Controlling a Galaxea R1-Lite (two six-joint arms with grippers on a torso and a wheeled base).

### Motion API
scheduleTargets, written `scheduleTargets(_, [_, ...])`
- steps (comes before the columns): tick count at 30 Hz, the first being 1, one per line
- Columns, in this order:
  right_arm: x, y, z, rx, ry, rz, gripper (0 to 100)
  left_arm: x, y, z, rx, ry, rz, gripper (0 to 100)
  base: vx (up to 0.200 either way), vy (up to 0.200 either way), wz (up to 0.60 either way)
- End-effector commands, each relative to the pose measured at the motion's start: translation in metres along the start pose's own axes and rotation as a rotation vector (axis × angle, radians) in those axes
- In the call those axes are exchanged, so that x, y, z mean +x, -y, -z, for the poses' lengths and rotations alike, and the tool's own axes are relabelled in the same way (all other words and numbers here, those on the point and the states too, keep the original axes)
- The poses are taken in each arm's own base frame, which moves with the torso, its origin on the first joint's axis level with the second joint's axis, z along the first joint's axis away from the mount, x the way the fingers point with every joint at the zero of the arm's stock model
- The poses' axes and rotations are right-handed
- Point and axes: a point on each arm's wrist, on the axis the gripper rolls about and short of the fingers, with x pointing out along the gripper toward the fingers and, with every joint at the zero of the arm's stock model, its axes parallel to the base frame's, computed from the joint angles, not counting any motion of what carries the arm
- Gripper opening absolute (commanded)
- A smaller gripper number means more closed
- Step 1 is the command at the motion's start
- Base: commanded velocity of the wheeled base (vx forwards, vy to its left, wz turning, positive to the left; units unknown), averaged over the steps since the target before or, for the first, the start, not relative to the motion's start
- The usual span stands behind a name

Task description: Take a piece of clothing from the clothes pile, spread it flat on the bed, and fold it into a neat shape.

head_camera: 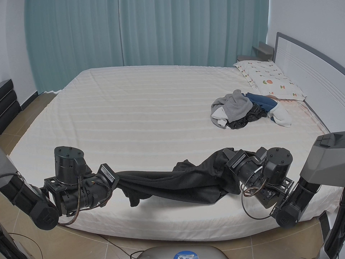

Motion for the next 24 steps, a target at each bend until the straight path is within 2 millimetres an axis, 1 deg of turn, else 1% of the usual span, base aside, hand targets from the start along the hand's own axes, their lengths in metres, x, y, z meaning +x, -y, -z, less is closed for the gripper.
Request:
scheduleTargets(1, [-0.0003,-0.0011,-0.0013,0.004,0.008,-0.008,0,0.0004,-0.0001,0.0001,0.0,0.0,0.0,0,0.0,0.2,0.0])
scheduleTargets(14, [-0.002,0.0001,-0.0009,0.005,0.001,-0.004,0,0.0016,-0.0012,0.0004,0.001,-0.001,-0.007,0,0.0,0.2,0.0])
scheduleTargets(24, [-0.0022,0.0021,-0.0013,0.003,0.001,0.003,0,0.0019,-0.001,0.0016,0.002,-0.007,-0.006,0,0.0,0.0,0.0])
